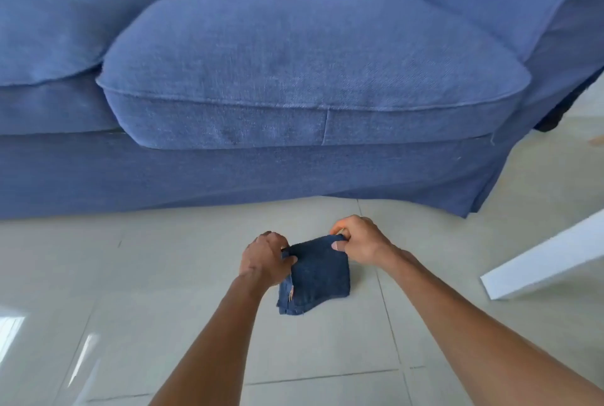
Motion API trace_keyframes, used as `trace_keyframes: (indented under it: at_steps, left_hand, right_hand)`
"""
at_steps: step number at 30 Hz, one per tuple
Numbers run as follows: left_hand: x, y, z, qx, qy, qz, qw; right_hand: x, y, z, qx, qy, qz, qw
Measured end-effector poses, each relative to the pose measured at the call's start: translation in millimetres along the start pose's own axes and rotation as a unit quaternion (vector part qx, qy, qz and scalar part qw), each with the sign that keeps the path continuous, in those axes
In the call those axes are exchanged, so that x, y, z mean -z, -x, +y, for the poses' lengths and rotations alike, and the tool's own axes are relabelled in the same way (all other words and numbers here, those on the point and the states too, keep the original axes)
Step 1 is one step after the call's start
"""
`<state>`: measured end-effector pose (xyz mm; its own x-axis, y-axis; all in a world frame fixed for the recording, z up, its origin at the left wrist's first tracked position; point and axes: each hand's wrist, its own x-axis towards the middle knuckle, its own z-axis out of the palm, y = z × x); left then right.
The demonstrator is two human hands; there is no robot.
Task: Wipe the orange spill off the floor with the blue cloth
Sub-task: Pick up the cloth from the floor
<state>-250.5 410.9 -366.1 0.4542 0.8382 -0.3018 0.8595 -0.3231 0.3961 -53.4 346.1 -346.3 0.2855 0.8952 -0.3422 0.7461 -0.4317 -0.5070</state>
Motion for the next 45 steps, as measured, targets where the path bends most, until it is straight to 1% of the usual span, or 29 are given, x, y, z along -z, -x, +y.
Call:
trace_keyframes:
  at_steps: [2,4,7,11,12,15,18,20,23,26,29,33,36,40,45]
  left_hand:
    - [35.3,19.2,21.0,-0.043,0.0,0.01,0.999]
    - [74.8,41.0,45.9,-0.083,0.005,0.036,0.996]
    - [127.6,71.8,92.5,-0.136,-0.002,0.089,0.987]
    - [184.4,113.4,170.3,-0.196,-0.032,0.123,0.972]
    - [196.0,125.8,190.7,-0.213,-0.042,0.126,0.968]
    - [218.8,164.2,249.5,-0.269,-0.057,0.115,0.954]
    - [227.5,199.9,301.7,-0.328,-0.078,0.086,0.938]
    - [226.1,223.7,332.2,-0.372,-0.093,0.06,0.922]
    - [218.9,260.5,377.3,-0.427,-0.114,0.038,0.896]
    - [195.3,289.2,421.1,-0.472,-0.115,0.002,0.874]
    - [160.0,313.8,461.4,-0.516,-0.121,-0.039,0.847]
    - [111.2,341.7,509.2,-0.56,-0.143,-0.08,0.812]
    - [84.6,358.5,540.2,-0.593,-0.14,-0.086,0.789]
    - [57.1,367.7,565.8,-0.614,-0.126,-0.079,0.775]
    - [35.7,371.5,581.8,-0.624,-0.114,-0.074,0.77]
  right_hand:
    - [35.1,28.6,-8.8,0.02,0.009,-0.003,1.0]
    - [72.1,62.5,-20.2,0.037,-0.003,0.021,0.999]
    - [131.4,122.1,-34.0,0.041,-0.007,0.094,0.995]
    - [210.5,203.5,-43.4,0.055,-0.001,0.19,0.98]
    - [227.9,223.2,-42.6,0.053,0.001,0.202,0.978]
    - [270.7,285.0,-29.1,0.032,-0.004,0.2,0.979]
    - [297.2,354.9,-10.1,-0.001,-0.04,0.219,0.975]
    - [304.7,400.8,2.5,-0.023,-0.056,0.243,0.968]
    - [304.6,463.7,20.3,-0.08,-0.05,0.273,0.957]
    - [295.7,519.4,47.9,-0.147,-0.09,0.307,0.936]
    - [280.7,569.8,80.3,-0.194,-0.138,0.33,0.913]
    - [260.6,625.2,115.3,-0.224,-0.193,0.352,0.888]
    - [251.2,651.1,138.2,-0.243,-0.221,0.365,0.871]
    - [249.5,672.4,157.7,-0.26,-0.251,0.397,0.844]
    - [255.3,684.5,174.5,-0.278,-0.256,0.414,0.828]
